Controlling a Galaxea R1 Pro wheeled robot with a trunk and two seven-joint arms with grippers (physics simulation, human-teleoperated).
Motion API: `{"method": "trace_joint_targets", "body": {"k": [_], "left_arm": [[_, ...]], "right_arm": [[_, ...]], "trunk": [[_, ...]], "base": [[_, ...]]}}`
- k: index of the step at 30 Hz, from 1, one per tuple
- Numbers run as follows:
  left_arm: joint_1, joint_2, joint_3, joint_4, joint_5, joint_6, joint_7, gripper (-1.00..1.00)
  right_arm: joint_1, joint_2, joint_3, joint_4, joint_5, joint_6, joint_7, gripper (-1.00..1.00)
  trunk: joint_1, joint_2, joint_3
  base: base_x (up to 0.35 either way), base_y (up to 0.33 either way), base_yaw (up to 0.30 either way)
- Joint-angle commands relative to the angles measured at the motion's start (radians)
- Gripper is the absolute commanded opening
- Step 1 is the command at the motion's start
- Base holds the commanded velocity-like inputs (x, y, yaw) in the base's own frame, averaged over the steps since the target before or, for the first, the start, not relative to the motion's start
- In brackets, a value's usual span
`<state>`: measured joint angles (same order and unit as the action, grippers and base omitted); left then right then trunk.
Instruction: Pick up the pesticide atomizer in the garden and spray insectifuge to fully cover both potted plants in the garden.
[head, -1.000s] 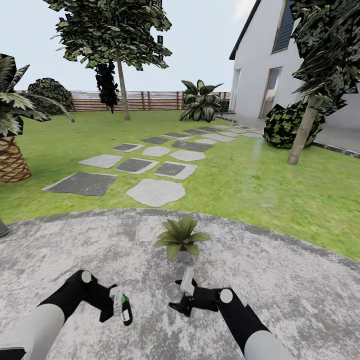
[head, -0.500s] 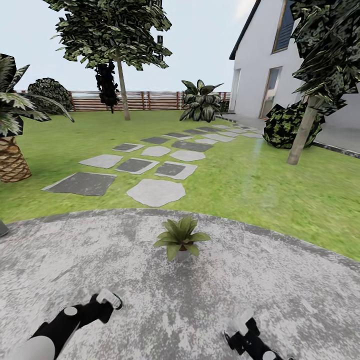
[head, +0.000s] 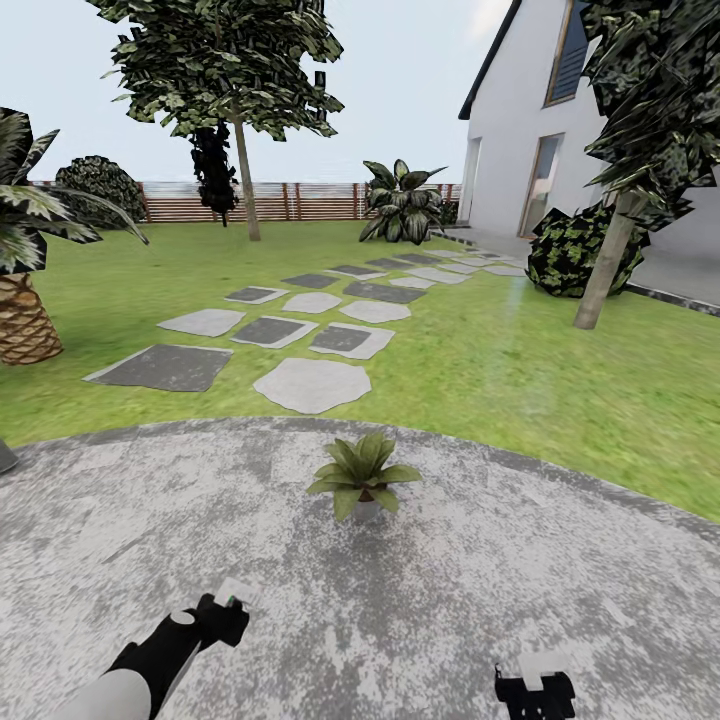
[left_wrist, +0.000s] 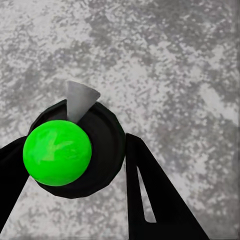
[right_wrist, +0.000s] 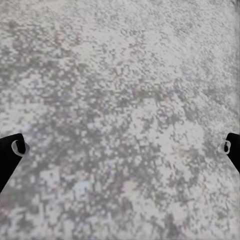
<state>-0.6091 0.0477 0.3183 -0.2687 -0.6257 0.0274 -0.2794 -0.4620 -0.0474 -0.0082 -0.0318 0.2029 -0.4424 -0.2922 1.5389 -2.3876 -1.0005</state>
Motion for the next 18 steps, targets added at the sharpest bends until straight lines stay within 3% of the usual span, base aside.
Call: {"method": "trace_joint_targets", "body": {"k": [1, 5, 14, 18], "left_arm": [[0.0, -0.001, 0.004, -0.002, -0.007, 0.004, -0.01, -1.0], [0.003, -0.003, 0.0, -0.001, -0.011, 0.024, -0.014, -1.0], [-0.008, -0.018, 0.0, -0.004, -0.007, 0.258, -0.029, -1.0], [-0.009, -0.033, -0.002, -0.004, -0.011, 0.284, -0.03, -1.0]], "right_arm": [[0.0, 0.0, -0.001, 0.001, 0.009, -0.001, -0.007, 1.0], [0.0, 0.003, -0.001, 0.001, 0.007, -0.001, -0.007, 1.0], [0.006, 0.012, -0.002, 0.002, 0.007, -0.001, -0.006, 1.0], [0.006, 0.008, -0.019, 0.001, -0.015, -0.001, -0.008, 1.0]], "trunk": [[0.0, 0.0, -0.001], [0.0, 0.0, -0.001], [0.0, 0.0, -0.001], [0.0, 0.0, -0.001]], "base": [[0.0, 0.0, 0.0], [0.0, 0.0, 0.0], [0.0, 0.0, 0.0], [0.014, 0.0, 0.0]]}}
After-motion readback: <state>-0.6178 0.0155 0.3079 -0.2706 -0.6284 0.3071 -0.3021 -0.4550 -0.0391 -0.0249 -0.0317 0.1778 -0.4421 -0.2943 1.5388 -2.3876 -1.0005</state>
